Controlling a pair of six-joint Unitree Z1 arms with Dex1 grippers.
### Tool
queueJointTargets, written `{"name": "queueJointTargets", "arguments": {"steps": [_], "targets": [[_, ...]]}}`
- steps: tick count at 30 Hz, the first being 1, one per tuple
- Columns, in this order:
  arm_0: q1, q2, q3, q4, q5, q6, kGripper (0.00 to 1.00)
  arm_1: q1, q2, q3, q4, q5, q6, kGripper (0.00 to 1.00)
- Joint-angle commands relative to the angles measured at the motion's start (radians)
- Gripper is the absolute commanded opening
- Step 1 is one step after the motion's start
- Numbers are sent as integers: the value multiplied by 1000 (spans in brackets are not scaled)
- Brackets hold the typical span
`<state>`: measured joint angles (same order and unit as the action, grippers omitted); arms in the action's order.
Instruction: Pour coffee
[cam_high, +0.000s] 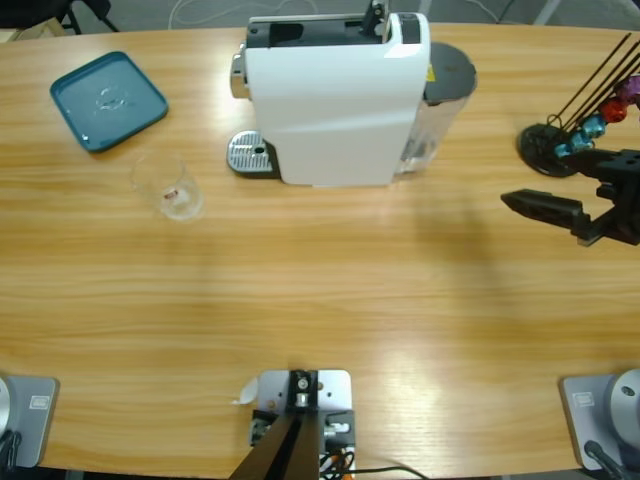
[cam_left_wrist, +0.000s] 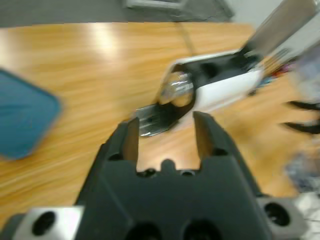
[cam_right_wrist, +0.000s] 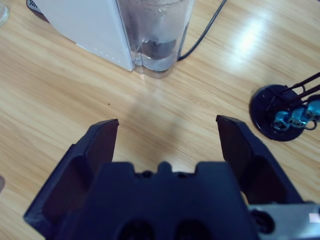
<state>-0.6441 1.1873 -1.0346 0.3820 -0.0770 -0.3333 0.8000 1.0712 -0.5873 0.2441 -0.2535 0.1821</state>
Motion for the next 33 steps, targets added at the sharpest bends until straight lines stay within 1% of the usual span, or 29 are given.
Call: {"name": "queueJointTargets", "arguments": {"steps": [1,3,4,7,8,9,10,11,12,16,18,21,24,33], "targets": [[-196,-195,8,225,389,149,951,6,-151,-120,242,-30,15,964],[-208,-236,20,246,393,168,986,-30,-171,-142,254,-7,7,997],[-212,-259,28,249,393,176,991,-52,-174,-146,254,4,7,986],[-215,-314,34,290,395,196,991,-131,-184,-145,249,13,62,793],[-215,-333,46,290,400,196,991,-163,-186,-143,250,11,81,630],[-215,-346,57,290,402,196,991,-198,-190,-139,250,7,110,507],[-215,-354,68,289,402,192,988,-241,-193,-134,250,7,138,458],[-215,-358,80,286,401,188,987,-288,-191,-126,248,12,160,434],[-215,-357,94,281,400,181,987,-341,-185,-115,238,19,175,421],[-215,-348,149,230,373,141,987,-497,-125,-111,190,55,178,425],[-215,-338,176,200,367,123,987,-540,-85,-111,147,71,174,425],[-215,-333,215,166,356,106,987,-548,-28,-112,64,72,163,425],[-215,-338,276,129,352,94,987,-548,33,-111,13,82,160,430],[-215,-400,394,74,349,80,987,-572,116,-105,-40,64,127,429]]}}
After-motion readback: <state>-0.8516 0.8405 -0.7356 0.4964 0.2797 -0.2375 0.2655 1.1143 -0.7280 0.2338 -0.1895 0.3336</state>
